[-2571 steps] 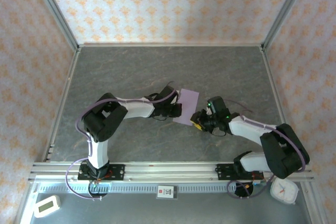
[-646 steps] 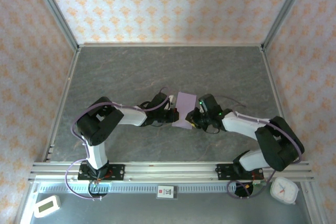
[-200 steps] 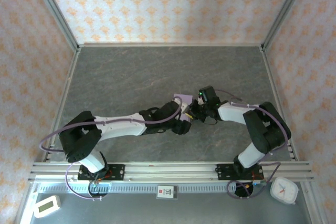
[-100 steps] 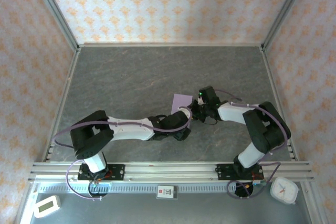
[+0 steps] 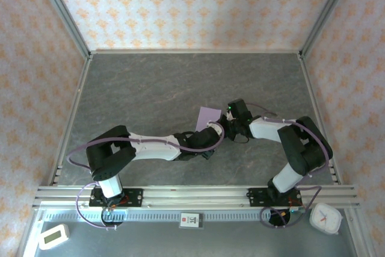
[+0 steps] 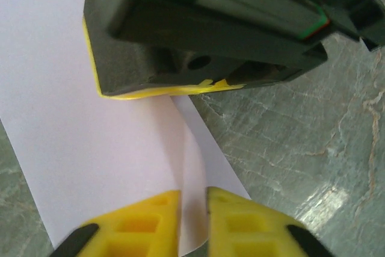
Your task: Fold a paper plane with a square sheet of paper (pick it up from the middle)
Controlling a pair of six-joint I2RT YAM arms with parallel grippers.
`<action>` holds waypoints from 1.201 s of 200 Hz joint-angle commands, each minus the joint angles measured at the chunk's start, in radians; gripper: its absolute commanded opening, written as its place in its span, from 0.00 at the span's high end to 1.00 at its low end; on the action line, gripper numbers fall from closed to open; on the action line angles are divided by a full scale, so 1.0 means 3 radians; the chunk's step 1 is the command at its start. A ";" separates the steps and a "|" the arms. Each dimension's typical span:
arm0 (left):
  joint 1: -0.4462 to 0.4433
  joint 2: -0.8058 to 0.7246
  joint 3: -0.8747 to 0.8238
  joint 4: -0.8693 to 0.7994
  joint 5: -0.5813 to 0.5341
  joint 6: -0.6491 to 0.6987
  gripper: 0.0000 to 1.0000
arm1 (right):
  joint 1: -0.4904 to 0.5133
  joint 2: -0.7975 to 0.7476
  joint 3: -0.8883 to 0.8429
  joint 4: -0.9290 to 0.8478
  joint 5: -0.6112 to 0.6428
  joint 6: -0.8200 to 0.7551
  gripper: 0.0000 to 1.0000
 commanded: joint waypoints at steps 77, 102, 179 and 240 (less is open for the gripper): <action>0.0011 -0.0119 0.0132 0.0061 0.0394 -0.0079 1.00 | -0.0035 0.0064 0.0088 -0.0014 -0.0044 -0.0098 0.82; 0.0115 -0.0146 0.0135 0.0099 0.0669 -0.0236 1.00 | -0.0140 -0.0012 0.0228 -0.0259 0.0013 -0.0258 0.61; 0.0273 -0.0101 0.0092 0.0223 0.1026 -0.0466 1.00 | -0.0491 -0.0145 0.0716 -0.0869 0.0100 -0.0576 0.71; 0.0301 -0.0032 0.0114 0.0217 0.1086 -0.0460 1.00 | -0.0312 0.0384 0.1085 -0.0863 -0.0003 -0.0743 0.91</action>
